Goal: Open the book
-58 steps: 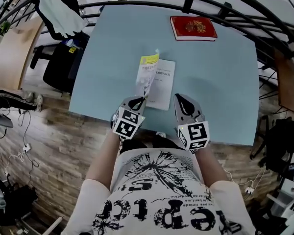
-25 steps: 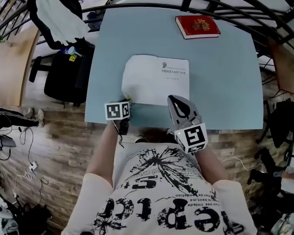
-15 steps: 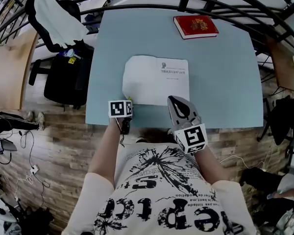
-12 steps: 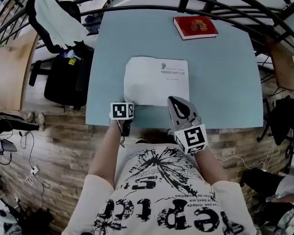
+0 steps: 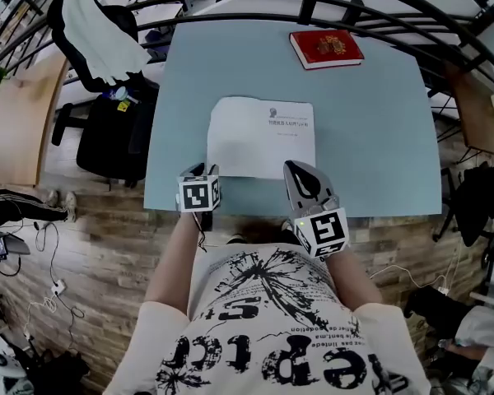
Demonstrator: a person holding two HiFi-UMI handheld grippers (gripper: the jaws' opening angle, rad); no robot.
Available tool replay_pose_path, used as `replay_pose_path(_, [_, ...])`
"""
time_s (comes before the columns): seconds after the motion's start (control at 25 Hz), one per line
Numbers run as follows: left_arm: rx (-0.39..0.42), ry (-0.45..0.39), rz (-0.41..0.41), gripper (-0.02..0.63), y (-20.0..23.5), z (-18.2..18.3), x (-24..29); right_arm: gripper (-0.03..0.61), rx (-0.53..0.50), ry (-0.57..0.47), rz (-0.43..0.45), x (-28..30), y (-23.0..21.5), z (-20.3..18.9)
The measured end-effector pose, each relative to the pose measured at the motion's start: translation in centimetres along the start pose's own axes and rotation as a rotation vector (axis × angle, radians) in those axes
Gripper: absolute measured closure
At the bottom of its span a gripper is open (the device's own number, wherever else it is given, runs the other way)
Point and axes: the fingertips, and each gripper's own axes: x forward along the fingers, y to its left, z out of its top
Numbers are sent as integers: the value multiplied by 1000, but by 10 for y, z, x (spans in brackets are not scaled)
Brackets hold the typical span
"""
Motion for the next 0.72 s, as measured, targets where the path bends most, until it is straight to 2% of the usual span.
replay_pose_path(0.2, [71, -217, -16, 577, -27, 61, -39, 566, -34, -22, -13, -6, -9, 10])
replay_pose_path(0.36, [153, -399, -78, 592, -59, 103, -75, 566, -38, -48, -28, -10, -17, 19])
replay_pose_path(0.52, [218, -590, -188, 595, -99, 136, -120, 566, -42, -87, -30, -16, -24, 29])
replay_pose_path(0.72, [346, -765, -279, 595, -141, 152, -163, 568, -52, -157, -32, -29, -35, 46])
